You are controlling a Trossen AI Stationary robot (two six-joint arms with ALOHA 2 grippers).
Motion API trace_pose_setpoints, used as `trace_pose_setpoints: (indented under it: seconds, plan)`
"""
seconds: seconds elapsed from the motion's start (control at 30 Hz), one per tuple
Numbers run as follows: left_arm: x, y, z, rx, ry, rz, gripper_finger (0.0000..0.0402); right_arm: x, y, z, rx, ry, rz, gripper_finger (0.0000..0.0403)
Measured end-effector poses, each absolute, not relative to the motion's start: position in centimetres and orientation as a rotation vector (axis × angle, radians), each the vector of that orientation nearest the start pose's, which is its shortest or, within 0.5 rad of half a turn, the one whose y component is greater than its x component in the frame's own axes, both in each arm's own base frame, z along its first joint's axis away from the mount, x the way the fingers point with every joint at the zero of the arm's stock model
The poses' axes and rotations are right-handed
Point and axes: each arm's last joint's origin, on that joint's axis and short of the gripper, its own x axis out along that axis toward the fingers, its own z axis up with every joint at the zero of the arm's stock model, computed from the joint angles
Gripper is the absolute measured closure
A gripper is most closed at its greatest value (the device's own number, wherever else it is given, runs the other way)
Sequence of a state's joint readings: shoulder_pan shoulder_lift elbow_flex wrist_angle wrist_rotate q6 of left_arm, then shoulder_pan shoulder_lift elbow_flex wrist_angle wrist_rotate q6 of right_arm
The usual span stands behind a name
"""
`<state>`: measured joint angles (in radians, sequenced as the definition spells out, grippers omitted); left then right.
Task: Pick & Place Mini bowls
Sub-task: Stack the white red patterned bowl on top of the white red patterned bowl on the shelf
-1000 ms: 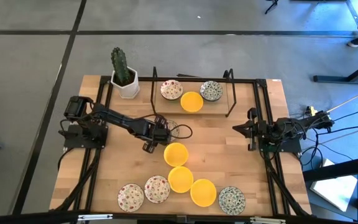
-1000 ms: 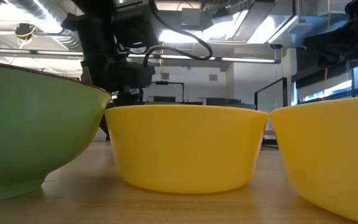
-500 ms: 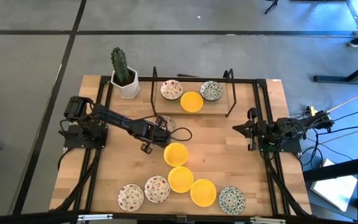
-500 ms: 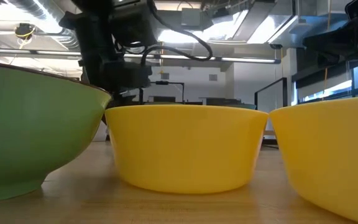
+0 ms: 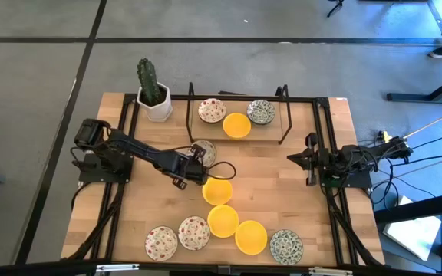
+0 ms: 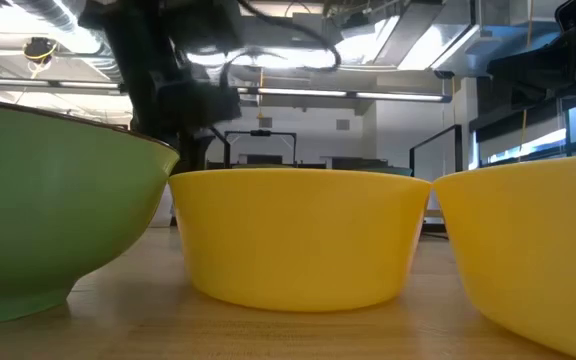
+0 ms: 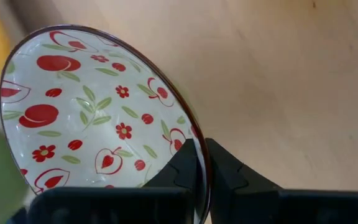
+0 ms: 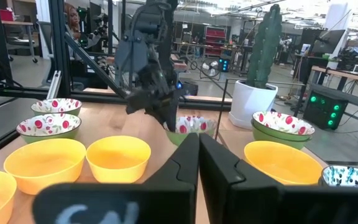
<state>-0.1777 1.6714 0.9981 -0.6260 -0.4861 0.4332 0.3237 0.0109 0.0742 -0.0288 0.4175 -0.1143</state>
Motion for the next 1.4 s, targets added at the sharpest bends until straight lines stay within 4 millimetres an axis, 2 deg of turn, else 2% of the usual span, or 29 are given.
trace_pose_setpoints:
  seconds: [0.13,0.23,0.37,0.47,0.67,0.83,1.0,1.13,1.27,1.4]
  plan:
    - [28.9,-4.6,19.6,0.823,1.196,-0.004,0.0394,9.0,1.8,18.5,-0.101,-0.027,-0.095,0.0389]
    - [27.8,-4.9,22.5,0.814,1.088,-0.042,0.0394,9.0,1.8,18.5,-0.100,-0.027,-0.095,0.0389]
    - [25.8,-4.7,26.6,0.747,0.889,-0.089,0.0394,9.0,1.8,18.5,-0.100,-0.027,-0.095,0.0389]
    - [24.3,-4.5,28.8,0.735,0.740,-0.101,0.0395,9.0,1.8,18.5,-0.101,-0.027,-0.095,0.0389]
    - [21.3,-3.7,29.9,0.740,0.545,-0.118,0.0395,9.0,1.8,18.5,-0.101,-0.026,-0.095,0.0389]
    - [19.8,-2.5,28.9,0.715,0.411,-0.092,0.0395,9.0,1.8,18.5,-0.102,-0.026,-0.095,0.0389]
    - [19.9,-1.1,29.3,0.704,0.368,0.062,0.0395,9.0,1.8,18.5,-0.103,-0.026,-0.096,0.0389]
    - [20.8,0.0,31.2,0.709,0.354,0.213,0.0395,9.0,1.8,18.5,-0.103,-0.026,-0.097,0.0389]
    - [22.3,1.5,33.3,0.709,0.403,0.327,0.0395,9.0,1.8,18.5,-0.103,-0.026,-0.097,0.0389]
    - [24.9,3.6,35.2,0.699,0.523,0.407,0.0395,9.0,1.8,18.5,-0.103,-0.027,-0.097,0.0389]
